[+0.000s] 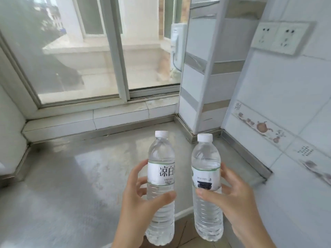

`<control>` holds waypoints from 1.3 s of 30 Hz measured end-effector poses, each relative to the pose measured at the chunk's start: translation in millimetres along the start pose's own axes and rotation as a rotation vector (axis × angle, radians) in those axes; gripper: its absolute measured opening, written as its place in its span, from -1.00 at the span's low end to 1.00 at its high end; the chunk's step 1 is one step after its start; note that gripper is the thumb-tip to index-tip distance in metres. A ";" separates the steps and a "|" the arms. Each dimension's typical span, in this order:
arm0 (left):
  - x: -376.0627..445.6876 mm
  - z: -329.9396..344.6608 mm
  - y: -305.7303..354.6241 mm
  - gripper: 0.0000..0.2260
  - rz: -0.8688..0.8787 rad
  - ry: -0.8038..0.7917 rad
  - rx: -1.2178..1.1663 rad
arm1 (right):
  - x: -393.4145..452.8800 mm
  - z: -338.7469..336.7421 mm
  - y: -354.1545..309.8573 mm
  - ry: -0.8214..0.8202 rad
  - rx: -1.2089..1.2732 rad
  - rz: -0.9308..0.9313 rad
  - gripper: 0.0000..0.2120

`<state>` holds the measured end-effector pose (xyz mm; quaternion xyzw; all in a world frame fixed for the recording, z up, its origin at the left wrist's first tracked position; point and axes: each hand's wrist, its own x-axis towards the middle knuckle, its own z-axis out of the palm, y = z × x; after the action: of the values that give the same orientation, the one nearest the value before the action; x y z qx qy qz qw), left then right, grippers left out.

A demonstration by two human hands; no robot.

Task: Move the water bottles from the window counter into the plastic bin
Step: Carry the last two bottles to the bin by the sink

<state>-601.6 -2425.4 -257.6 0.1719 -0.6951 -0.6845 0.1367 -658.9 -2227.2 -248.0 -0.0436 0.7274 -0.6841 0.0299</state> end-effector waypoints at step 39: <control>-555.8 597.7 -32.5 -0.19 0.076 -1.644 0.112 | -553.0 -580.8 42.1 1.637 0.030 0.118 -0.22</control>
<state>-351.9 -1648.0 -280.2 -0.4011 -0.6118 -0.5511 -0.4014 -169.9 -1590.4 -262.9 0.5080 0.5107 -0.5063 -0.4740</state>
